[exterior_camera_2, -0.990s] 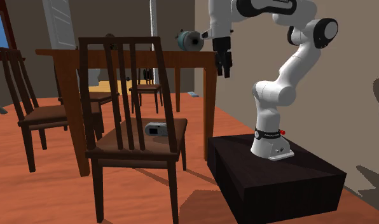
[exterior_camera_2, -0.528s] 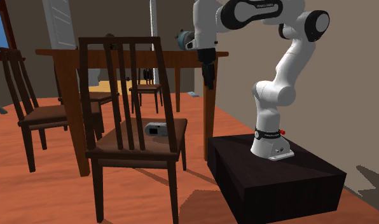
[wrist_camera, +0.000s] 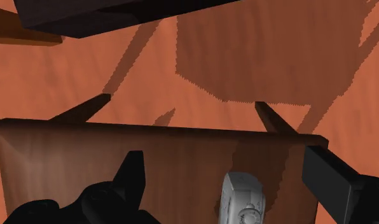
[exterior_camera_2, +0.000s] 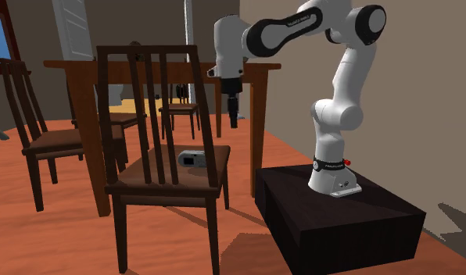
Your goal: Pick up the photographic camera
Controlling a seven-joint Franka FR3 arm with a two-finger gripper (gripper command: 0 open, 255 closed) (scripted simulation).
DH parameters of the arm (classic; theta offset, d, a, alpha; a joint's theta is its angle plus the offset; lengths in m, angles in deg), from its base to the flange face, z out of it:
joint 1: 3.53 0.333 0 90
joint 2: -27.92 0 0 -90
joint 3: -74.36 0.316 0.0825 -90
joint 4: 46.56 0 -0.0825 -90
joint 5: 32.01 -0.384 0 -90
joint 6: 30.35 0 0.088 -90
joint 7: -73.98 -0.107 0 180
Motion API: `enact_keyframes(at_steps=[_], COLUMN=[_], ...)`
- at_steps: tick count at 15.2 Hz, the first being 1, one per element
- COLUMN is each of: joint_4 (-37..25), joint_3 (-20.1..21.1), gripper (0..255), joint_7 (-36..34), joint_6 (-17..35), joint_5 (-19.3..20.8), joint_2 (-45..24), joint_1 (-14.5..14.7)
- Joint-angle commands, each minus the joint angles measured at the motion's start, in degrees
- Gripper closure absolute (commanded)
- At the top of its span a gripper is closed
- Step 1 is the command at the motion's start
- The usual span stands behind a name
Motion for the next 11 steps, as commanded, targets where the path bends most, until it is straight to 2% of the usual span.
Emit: enact_keyframes(at_steps=[1,11], joint_4=[-2.36,-16.17], joint_3=[0.71,0.99], gripper=[0,0], joint_7=[-2.03,-9.64], joint_6=[2.89,11.15], joint_5=[0.5,4.69], joint_2=[-4.86,-25.55], joint_1=[-0.23,-0.93])
